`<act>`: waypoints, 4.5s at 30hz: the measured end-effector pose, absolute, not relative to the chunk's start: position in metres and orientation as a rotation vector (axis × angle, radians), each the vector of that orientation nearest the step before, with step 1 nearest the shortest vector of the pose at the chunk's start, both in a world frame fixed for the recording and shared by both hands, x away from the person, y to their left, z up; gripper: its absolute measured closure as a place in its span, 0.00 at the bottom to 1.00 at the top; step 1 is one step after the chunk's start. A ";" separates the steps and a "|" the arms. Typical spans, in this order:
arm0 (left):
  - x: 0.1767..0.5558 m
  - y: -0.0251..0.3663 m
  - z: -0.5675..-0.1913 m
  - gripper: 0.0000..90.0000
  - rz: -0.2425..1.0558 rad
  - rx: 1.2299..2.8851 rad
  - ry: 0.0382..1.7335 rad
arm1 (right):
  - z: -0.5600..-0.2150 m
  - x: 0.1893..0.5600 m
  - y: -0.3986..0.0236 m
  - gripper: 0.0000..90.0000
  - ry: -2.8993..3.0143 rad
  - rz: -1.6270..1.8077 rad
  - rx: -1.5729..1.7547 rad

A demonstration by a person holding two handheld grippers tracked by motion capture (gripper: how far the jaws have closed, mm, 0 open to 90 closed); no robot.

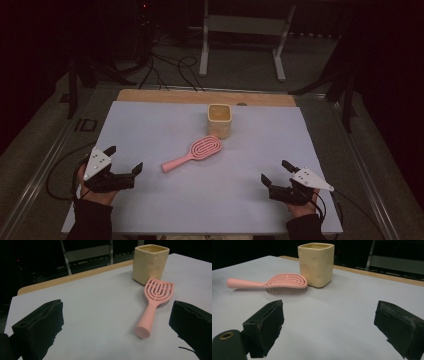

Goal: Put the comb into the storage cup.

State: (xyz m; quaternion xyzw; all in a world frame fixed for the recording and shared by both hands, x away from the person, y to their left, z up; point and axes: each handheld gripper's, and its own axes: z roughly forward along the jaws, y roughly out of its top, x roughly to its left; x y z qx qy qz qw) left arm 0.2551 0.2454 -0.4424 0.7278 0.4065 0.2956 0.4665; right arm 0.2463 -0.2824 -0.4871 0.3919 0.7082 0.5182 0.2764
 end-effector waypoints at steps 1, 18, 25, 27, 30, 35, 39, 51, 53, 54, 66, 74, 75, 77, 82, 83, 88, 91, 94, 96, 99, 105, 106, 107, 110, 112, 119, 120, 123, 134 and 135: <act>0.256 0.244 -0.442 0.00 0.725 1.791 0.995 | -0.487 0.246 -0.282 0.10 1.903 1.392 1.054; 0.270 0.230 -0.425 0.00 0.708 1.859 0.949 | -0.487 0.246 -0.284 0.10 1.897 1.395 1.074; 0.278 0.221 -0.420 0.00 0.693 1.911 0.932 | -0.487 0.245 -0.283 0.10 1.899 1.397 1.068; 0.281 0.219 -0.419 0.00 0.683 1.929 0.927 | -0.487 0.246 -0.283 0.10 1.896 1.397 1.068; 0.285 0.216 -0.419 0.00 0.685 1.947 0.930 | -0.487 0.246 -0.284 0.10 1.893 1.393 1.075; 0.293 0.210 -0.420 0.00 0.667 1.978 0.934 | -0.487 0.245 -0.284 0.10 1.887 1.403 1.081; 0.297 0.208 -0.420 0.00 0.655 1.997 0.936 | -0.487 0.246 -0.284 0.10 1.891 1.399 1.078; 0.312 0.190 -0.419 0.00 0.574 2.071 0.888 | -0.488 0.245 -0.285 0.10 1.887 1.400 1.088; 0.315 0.189 -0.418 0.00 0.544 2.078 0.887 | -0.488 0.245 -0.285 0.10 1.887 1.411 1.093; 0.317 0.187 -0.419 0.00 0.544 2.092 0.890 | -0.488 0.245 -0.286 0.10 1.885 1.421 1.095; 0.332 0.177 -0.424 0.00 0.495 2.149 0.881 | -0.488 0.246 -0.287 0.10 1.881 1.417 1.103; 0.339 0.169 -0.427 0.00 0.491 2.195 0.871 | -0.488 0.246 -0.287 0.10 1.883 1.418 1.105; 0.340 0.168 -0.428 0.00 0.488 2.198 0.871 | -0.488 0.246 -0.286 0.10 1.882 1.419 1.102; 0.342 0.165 -0.429 0.00 0.481 2.205 0.867 | -0.488 0.246 -0.286 0.10 1.883 1.419 1.103; 0.347 0.158 -0.432 0.00 0.470 2.232 0.858 | -0.488 0.246 -0.286 0.10 1.882 1.421 1.103; 0.347 0.157 -0.432 0.00 0.468 2.236 0.854 | -0.488 0.246 -0.286 0.10 1.882 1.420 1.102; 0.351 0.152 -0.436 0.00 0.466 2.263 0.846 | -0.488 0.246 -0.286 0.10 1.882 1.421 1.102; 0.354 0.148 -0.439 0.00 0.458 2.290 0.836 | -0.488 0.246 -0.286 0.10 1.882 1.419 1.104; 0.357 0.144 -0.442 0.00 0.456 2.312 0.831 | -0.488 0.246 -0.286 0.10 1.882 1.420 1.104; 0.358 0.142 -0.442 0.00 0.449 2.325 0.828 | -0.488 0.246 -0.286 0.10 1.883 1.421 1.105; 0.360 0.139 -0.444 0.00 0.450 2.335 0.819 | -0.488 0.246 -0.286 0.10 1.884 1.421 1.105; 0.362 0.133 -0.445 0.00 0.453 2.366 0.797 | -0.489 0.247 -0.286 0.10 1.886 1.420 1.108; 0.362 0.132 -0.445 0.00 0.452 2.368 0.795 | -0.489 0.247 -0.286 0.10 1.886 1.421 1.108; 0.363 0.131 -0.445 0.00 0.453 2.373 0.792 | -0.489 0.247 -0.286 0.10 1.888 1.421 1.112; 0.365 0.127 -0.446 0.00 0.452 2.386 0.778 | -0.489 0.247 -0.286 0.10 1.888 1.421 1.110; 0.365 0.124 -0.448 0.00 0.450 2.390 0.778 | -0.489 0.247 -0.286 0.10 1.888 1.420 1.109; 0.370 0.118 -0.454 0.00 0.441 2.424 0.774 | -0.488 0.246 -0.286 0.10 1.887 1.423 1.112; 0.371 0.117 -0.455 0.00 0.437 2.434 0.769 | -0.488 0.246 -0.286 0.10 1.887 1.422 1.112; 0.372 0.113 -0.456 0.00 0.435 2.444 0.768 | -0.489 0.247 -0.286 0.10 1.888 1.422 1.110; 0.378 0.105 -0.460 0.00 0.414 2.509 0.755 | -0.489 0.247 -0.286 0.10 1.891 1.422 1.113; 0.380 0.103 -0.462 0.00 0.401 2.520 0.761 | -0.489 0.247 -0.286 0.10 1.892 1.422 1.113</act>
